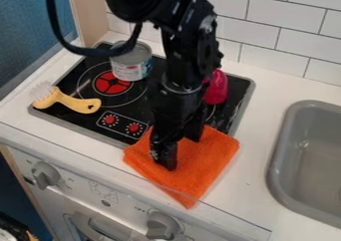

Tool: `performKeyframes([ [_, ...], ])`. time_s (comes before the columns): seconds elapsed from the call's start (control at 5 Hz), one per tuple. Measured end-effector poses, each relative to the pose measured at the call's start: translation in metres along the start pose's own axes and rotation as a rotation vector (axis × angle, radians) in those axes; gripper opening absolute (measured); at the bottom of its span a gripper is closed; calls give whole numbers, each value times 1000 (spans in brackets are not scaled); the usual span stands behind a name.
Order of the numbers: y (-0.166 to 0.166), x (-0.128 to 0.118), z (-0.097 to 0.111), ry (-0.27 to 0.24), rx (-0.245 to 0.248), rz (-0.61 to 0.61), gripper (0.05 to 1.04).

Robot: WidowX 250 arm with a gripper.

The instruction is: Moved the orange towel to the middle upper side of the stove

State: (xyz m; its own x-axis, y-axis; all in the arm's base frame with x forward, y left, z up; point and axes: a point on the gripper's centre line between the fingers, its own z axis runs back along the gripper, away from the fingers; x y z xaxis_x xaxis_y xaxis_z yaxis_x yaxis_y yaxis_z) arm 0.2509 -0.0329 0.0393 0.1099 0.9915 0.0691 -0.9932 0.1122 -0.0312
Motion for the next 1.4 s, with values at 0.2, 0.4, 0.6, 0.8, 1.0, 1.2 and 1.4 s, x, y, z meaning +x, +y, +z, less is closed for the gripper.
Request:
performKeyframes([
  [0.2, -2, 4, -3, -22, -6, -4, 999],
  [0.4, -11, 14, -4, -20, -2, 30, 999],
  [0.6, -23, 38, -5, -23, -3, 120, 999],
  [0.8, -35, 57, -5, -28, -1, 173, 999],
  [1.0, -47, 71, -7, -41, 10, 206, 999],
  [1.2, -60, 84, -9, -48, 14, 239, 999],
  [1.4, -76, 97, -10, -69, 18, 251, 998],
])
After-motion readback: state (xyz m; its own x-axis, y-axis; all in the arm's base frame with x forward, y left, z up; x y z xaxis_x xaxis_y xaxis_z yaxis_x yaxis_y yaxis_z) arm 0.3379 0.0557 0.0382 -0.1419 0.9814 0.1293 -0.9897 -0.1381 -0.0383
